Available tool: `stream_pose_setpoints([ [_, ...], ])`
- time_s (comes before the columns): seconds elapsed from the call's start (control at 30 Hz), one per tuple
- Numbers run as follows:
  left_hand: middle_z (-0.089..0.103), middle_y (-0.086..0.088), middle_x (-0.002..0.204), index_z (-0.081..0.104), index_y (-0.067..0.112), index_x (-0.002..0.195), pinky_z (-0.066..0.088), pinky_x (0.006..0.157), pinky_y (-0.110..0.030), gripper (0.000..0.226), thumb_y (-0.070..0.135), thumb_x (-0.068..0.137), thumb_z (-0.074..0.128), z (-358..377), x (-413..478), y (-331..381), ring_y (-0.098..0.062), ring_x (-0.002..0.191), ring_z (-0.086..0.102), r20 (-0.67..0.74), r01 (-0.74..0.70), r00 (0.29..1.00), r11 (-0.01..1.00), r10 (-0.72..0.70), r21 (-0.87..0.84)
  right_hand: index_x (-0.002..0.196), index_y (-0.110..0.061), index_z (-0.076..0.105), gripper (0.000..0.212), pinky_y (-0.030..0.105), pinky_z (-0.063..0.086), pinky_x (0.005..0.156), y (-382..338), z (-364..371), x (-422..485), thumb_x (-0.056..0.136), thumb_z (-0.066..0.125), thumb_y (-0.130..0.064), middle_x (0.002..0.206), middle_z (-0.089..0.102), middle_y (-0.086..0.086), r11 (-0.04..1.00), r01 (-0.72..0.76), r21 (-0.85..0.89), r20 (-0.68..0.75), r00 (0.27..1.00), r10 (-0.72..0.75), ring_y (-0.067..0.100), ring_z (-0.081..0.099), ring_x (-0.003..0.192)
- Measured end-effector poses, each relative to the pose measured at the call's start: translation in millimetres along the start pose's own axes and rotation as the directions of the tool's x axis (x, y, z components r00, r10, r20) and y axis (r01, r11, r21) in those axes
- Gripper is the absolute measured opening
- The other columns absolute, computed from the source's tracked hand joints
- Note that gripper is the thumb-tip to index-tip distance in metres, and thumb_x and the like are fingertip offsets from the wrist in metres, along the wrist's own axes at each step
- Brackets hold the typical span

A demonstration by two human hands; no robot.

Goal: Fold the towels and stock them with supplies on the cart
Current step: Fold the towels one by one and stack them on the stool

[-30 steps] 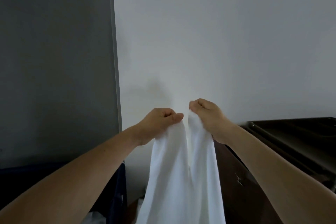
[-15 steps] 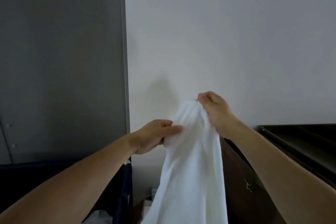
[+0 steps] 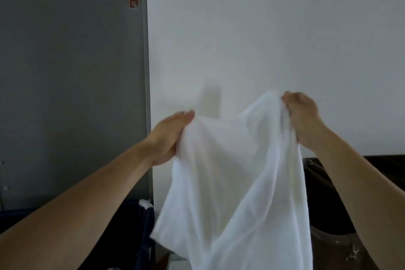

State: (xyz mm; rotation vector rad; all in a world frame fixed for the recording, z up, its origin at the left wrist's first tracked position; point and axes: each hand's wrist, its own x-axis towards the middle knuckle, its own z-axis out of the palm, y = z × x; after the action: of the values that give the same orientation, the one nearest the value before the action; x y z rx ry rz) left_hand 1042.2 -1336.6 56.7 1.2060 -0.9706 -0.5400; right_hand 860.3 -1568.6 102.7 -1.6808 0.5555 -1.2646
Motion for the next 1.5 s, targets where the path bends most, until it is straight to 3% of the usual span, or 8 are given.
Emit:
stream_pose_setpoints([
  [0.07, 0.055, -0.009, 0.08, 0.056, 0.008, 0.087, 0.049, 0.067, -0.04, 0.043, 0.05, 0.093, 0.059, 17.6, 10.6, 16.1, -0.025, 0.071, 0.053, -0.113, -0.108, 0.985, 0.973, 0.133, 0.206, 0.077, -0.017, 0.057, 0.028, 0.03, 0.039, 0.063, 15.1, 2.1, -16.6, 0.101, 0.054, -0.029, 0.073, 0.056, 0.002, 0.977, 0.015, -0.211, 0.207, 0.978, 0.03, 0.017, 0.049, 0.064],
  [0.17, 0.035, 0.002, 0.067, 0.045, 0.015, 0.076, 0.032, 0.054, -0.026, 0.04, 0.046, 0.099, 0.053, 46.8, 16.2, 19.2, -0.013, 0.059, 0.035, 0.103, -0.228, 0.973, 0.799, 0.206, 0.557, 0.083, -0.019, 0.066, 0.024, 0.021, 0.046, 0.09, 24.0, 14.0, -50.5, 0.103, 0.053, -0.018, 0.106, 0.074, -0.004, 1.0, 0.001, 0.023, 0.311, 0.95, -0.008, 0.006, 0.064, 0.095],
  [0.27, 0.038, 0.004, 0.064, 0.046, 0.015, 0.073, 0.033, 0.051, -0.022, 0.039, 0.042, 0.101, 0.053, 63.4, 16.3, 4.9, -0.011, 0.057, 0.036, 0.191, -0.228, 0.97, 0.83, 0.149, 0.51, 0.088, -0.007, 0.071, 0.019, 0.032, 0.054, 0.093, 35.6, 31.4, -80.4, 0.097, 0.057, -0.016, 0.106, 0.074, 0.009, 0.921, -0.246, 0.301, 0.487, 0.87, 0.074, 0.02, 0.069, 0.098],
  [0.37, 0.046, 0.012, 0.062, 0.053, 0.022, 0.067, 0.038, 0.055, -0.02, 0.039, 0.044, 0.099, 0.056, 59.9, 14.6, -10.5, -0.006, 0.057, 0.043, 0.24, -0.165, 0.97, 0.809, 0.031, 0.563, 0.098, -0.004, 0.067, 0.024, 0.046, 0.053, 0.088, 49.0, 39.9, -92.8, 0.102, 0.054, -0.023, 0.094, 0.068, 0.019, 0.953, -0.281, 0.118, 0.59, 0.791, 0.16, 0.034, 0.065, 0.09],
  [0.6, 0.074, -0.01, 0.109, 0.068, 0.006, 0.112, 0.058, 0.089, -0.038, 0.036, 0.033, 0.089, 0.073, 12.6, -24.2, -61.5, -0.027, 0.099, 0.072, 0.182, 0.152, 0.943, 0.847, -0.279, 0.509, 0.067, -0.019, 0.052, 0.032, 0.019, 0.034, 0.044, 32.1, 40.1, -52.6, 0.099, 0.055, -0.025, 0.048, 0.045, -0.015, 0.996, 0.018, 0.086, 0.147, 0.989, -0.031, 0.004, 0.04, 0.045],
  [0.8, 0.073, -0.011, 0.099, 0.069, 0.003, 0.098, 0.055, 0.086, -0.038, 0.029, 0.031, 0.089, 0.072, -34.4, -44.0, -73.3, -0.026, 0.089, 0.07, -0.013, 0.269, 0.951, 0.803, -0.309, 0.532, 0.063, -0.023, 0.037, 0.039, 0.016, 0.021, 0.037, 9.7, 7.6, 5.3, 0.099, 0.048, -0.029, 0.039, 0.031, -0.015, 0.97, 0.038, 0.241, -0.236, 0.972, 0.021, 0.003, 0.027, 0.036],
  [1.23, 0.062, -0.009, 0.082, 0.062, -0.004, 0.091, 0.047, 0.067, -0.03, 0.043, 0.039, 0.093, 0.065, -73.7, -45.1, -92.8, -0.02, 0.073, 0.058, -0.208, 0.314, 0.949, 0.777, -0.237, 0.546, 0.064, -0.026, 0.019, 0.036, 0.023, 0.007, 0.042, 59.8, -13.8, 6.6, 0.094, 0.038, -0.026, 0.059, 0.014, -0.007, 1.0, 0.007, -0.02, -0.307, 0.952, -0.013, 0.009, 0.009, 0.048],
  [1.5, 0.064, -0.016, 0.084, 0.062, -0.013, 0.105, 0.051, 0.07, -0.031, 0.033, 0.016, 0.091, 0.067, -94.2, -57.3, -105.6, -0.022, 0.072, 0.058, -0.186, 0.497, 0.866, 0.759, -0.464, 0.422, 0.065, -0.024, 0.019, 0.035, 0.024, 0.011, 0.041, 75.4, -32.2, 6.5, 0.096, 0.036, -0.025, 0.063, 0.015, -0.003, 0.998, -0.054, -0.042, -0.352, 0.935, 0.036, 0.012, 0.012, 0.053],
])
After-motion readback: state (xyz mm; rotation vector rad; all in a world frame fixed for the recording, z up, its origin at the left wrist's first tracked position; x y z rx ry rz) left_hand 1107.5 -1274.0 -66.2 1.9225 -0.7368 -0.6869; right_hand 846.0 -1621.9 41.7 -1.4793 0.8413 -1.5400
